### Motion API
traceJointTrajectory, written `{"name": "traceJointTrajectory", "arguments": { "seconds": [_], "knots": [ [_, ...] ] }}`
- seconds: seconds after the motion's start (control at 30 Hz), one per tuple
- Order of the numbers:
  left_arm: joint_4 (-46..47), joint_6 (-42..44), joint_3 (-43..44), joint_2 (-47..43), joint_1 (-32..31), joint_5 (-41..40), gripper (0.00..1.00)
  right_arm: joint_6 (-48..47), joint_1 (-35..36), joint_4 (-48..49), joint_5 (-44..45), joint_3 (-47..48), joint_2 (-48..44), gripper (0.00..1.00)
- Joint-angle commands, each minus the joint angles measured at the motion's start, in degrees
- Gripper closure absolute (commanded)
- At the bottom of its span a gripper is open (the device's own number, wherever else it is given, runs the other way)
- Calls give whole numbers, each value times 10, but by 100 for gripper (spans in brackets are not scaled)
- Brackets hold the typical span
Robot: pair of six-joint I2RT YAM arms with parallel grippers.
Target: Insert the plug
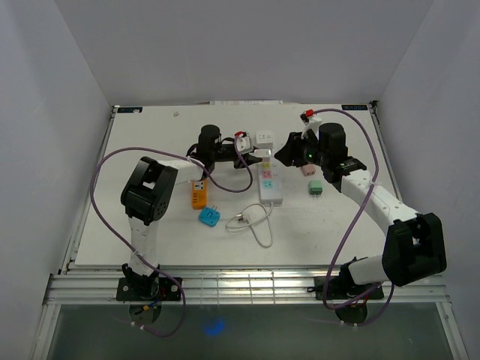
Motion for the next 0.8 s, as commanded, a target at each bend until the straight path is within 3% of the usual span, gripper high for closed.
{"name": "traceJointTrajectory", "arguments": {
  "seconds": [0.0, 0.77],
  "knots": [
    [28, -11, 30, 1, -3, 27, 100, -2, -4, 30, -3, -5, 1, 53],
    [24, -19, 68, 65, -5, 39, 100, 6, -5, 55, -14, 2, 37, 56]
  ]
}}
